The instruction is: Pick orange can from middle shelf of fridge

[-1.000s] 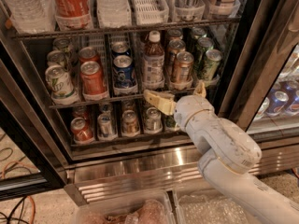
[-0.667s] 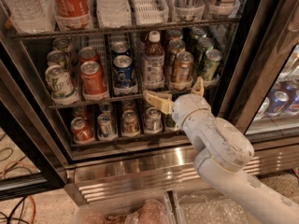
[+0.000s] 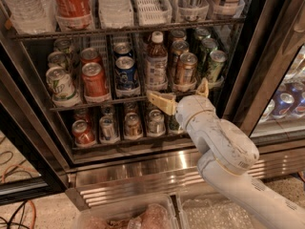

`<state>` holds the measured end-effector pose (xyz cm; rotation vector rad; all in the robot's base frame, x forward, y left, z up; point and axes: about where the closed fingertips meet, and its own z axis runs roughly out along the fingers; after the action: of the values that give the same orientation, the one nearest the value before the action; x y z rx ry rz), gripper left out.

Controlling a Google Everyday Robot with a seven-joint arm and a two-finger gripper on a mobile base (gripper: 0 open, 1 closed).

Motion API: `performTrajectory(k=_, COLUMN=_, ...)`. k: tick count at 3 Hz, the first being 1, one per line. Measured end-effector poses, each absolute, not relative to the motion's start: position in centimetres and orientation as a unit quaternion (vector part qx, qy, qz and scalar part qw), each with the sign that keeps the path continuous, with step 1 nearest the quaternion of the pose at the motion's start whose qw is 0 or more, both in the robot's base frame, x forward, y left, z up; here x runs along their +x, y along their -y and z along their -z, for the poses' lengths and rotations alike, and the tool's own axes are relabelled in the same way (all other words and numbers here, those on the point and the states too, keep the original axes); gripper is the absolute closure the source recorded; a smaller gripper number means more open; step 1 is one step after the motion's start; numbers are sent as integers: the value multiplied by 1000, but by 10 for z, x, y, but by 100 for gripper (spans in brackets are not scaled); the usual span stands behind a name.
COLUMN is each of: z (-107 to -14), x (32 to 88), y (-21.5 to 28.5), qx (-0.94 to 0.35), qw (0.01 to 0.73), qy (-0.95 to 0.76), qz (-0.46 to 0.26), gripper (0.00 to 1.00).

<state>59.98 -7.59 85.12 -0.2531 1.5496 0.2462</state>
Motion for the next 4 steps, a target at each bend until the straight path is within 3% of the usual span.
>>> performTrajectory(k=1, z=-855, x=606, y=82, qx=-97, qw=705, qy=-693, qz=-114, gripper=0)
performTrajectory(k=3, z=-855, x=612, y=92, qx=-88, qw=710, qy=-691, qz=-102, gripper=42)
performTrajectory(k=4, z=-852, x=616, y=95, qx=-86, qw=710, qy=-693, qz=-94, gripper=50)
